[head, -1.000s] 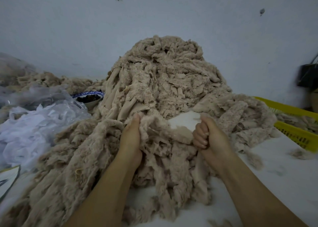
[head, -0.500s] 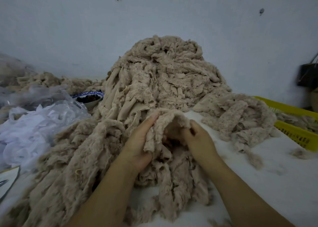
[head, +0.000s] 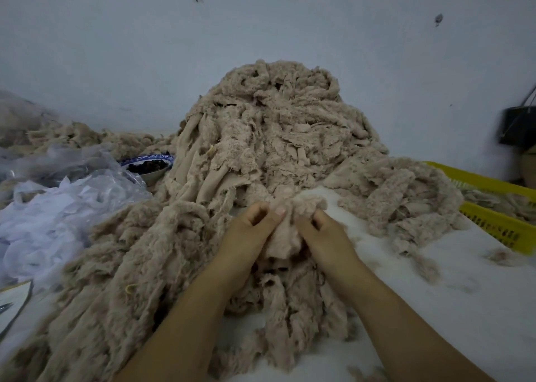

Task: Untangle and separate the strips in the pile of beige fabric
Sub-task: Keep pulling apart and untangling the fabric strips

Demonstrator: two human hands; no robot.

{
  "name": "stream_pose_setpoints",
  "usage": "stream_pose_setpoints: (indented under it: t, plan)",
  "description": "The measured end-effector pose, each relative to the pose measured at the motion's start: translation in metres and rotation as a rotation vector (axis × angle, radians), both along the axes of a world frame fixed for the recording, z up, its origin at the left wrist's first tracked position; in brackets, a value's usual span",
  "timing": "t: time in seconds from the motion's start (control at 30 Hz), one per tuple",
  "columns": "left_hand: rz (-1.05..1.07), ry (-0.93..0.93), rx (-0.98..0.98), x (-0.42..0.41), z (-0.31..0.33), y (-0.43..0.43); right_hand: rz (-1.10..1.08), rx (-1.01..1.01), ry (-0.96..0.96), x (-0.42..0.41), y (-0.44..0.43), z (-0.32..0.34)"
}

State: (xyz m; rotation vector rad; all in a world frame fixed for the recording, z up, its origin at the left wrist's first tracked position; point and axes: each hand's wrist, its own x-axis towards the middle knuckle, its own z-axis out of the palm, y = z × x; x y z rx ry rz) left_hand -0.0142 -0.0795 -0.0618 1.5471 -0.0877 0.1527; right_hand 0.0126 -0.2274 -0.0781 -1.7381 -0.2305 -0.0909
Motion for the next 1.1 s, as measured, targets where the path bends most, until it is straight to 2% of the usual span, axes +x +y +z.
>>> stream_pose_setpoints:
  t: [0.07, 0.17, 0.27, 0.37, 0.43, 0.53, 0.57, 0.6, 0.67, 0.73, 0.83, 0.87, 0.9, 0.93, 0.97, 1.03, 1.1]
  plan:
    - [-0.070, 0.043, 0.033, 0.003, -0.002, 0.000, -0.106, 0.213, 0.091, 0.004, -0.005, 0.002]
    - [-0.105, 0.086, -0.006, 0.007, -0.003, 0.002, -0.147, 0.494, 0.175, 0.007, -0.015, 0.008]
    - [0.020, 0.090, -0.149, 0.012, -0.003, 0.011, -0.193, 0.606, 0.223, 0.011, -0.025, 0.012]
    - [0.101, 0.092, -0.214, 0.015, -0.004, 0.017, -0.064, 0.564, 0.306, 0.008, -0.019, 0.009]
    - [0.135, 0.072, -0.087, 0.013, -0.006, 0.015, 0.013, 0.553, 0.286, 0.005, -0.015, 0.012]
    - [0.157, -0.002, 0.313, 0.012, -0.014, 0.008, 0.001, 0.860, 0.086, 0.009, -0.026, 0.021]
    - [0.132, -0.018, 0.443, 0.012, -0.016, 0.007, -0.052, 0.867, 0.065, 0.010, -0.032, 0.022]
    - [0.088, -0.010, 0.585, 0.011, -0.018, 0.006, -0.123, 0.740, 0.073, 0.011, -0.035, 0.019]
    - [-0.002, 0.022, 0.842, 0.014, -0.020, 0.005, -0.162, 0.225, 0.082, 0.008, -0.033, 0.009]
    - [0.001, 0.002, 0.926, 0.016, -0.021, 0.006, -0.097, -0.222, 0.002, 0.006, -0.022, 0.000]
    - [0.136, -0.028, 0.774, 0.018, -0.023, 0.008, 0.036, -0.721, -0.002, 0.011, -0.013, -0.012]
    - [0.192, -0.017, 0.676, 0.019, -0.023, 0.009, 0.028, -0.876, -0.011, 0.011, -0.012, -0.012]
    - [0.245, -0.002, 0.537, 0.019, -0.023, 0.010, 0.009, -0.948, -0.035, 0.012, -0.011, -0.012]
    - [0.296, 0.013, 0.369, 0.017, -0.018, 0.010, -0.007, -0.921, -0.051, 0.011, -0.012, -0.012]
    - [0.334, 0.027, 0.195, 0.015, -0.013, 0.011, -0.016, -0.806, -0.075, 0.010, -0.012, -0.011]
    - [0.331, 0.060, -0.128, 0.010, -0.002, 0.013, -0.074, -0.490, -0.113, 0.005, -0.010, -0.006]
    - [0.257, 0.075, -0.351, 0.008, 0.003, 0.016, -0.138, -0.205, -0.117, 0.002, -0.009, 0.001]
